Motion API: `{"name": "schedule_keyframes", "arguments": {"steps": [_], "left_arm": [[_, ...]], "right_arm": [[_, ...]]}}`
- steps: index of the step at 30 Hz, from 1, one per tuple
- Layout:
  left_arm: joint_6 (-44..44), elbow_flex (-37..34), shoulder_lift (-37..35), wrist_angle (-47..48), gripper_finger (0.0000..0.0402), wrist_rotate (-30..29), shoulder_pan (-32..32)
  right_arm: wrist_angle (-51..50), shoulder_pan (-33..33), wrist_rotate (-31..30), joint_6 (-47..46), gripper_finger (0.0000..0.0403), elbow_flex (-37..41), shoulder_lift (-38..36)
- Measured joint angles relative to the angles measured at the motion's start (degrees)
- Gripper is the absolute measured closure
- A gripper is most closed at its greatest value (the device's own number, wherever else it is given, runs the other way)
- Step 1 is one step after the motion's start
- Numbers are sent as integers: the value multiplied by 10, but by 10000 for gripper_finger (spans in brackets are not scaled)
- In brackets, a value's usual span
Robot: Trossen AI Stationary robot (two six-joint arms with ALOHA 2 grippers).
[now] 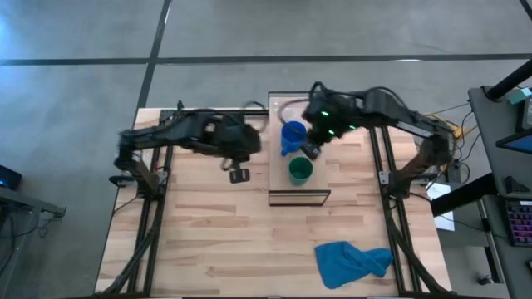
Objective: Stack small to large cups/mugs on shelf
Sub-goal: Return to Home Position
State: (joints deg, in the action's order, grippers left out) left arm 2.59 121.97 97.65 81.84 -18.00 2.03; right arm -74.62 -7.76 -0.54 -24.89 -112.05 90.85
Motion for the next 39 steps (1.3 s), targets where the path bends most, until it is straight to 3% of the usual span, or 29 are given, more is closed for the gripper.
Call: {"name": "schedule_keyframes", "arguments": {"steps": [5, 10, 14, 18, 23, 26, 31, 34, 39], "left_arm": [[72, -4, -76, -4, 400, 2, 3], [150, -39, -164, -4, 400, 2, 11], [211, -109, -242, -13, 400, -2, 25], [239, -220, -331, -78, 400, -7, 40], [232, -401, -437, -288, 400, -1, 45], [182, -514, -483, -451, 400, 44, 45], [96, -677, -542, -704, 400, 92, 45], [95, -740, -584, -742, 400, 91, 45], [134, -814, -672, -723, 400, 85, 45]], "right_arm": [[8, 102, -63, 47, 394, 8, -57], [29, 202, -102, 28, 394, 57, -106], [94, 265, -143, 16, 394, 140, -161], [232, 297, -161, 12, 394, 261, -237], [480, 282, -160, 24, 394, 426, -321], [616, 253, -132, 28, 394, 511, -349], [727, 185, -61, 54, 394, 622, -360], [730, 142, -3, 41, 394, 665, -375], [734, 119, 7, 44, 394, 724, -453]]}}
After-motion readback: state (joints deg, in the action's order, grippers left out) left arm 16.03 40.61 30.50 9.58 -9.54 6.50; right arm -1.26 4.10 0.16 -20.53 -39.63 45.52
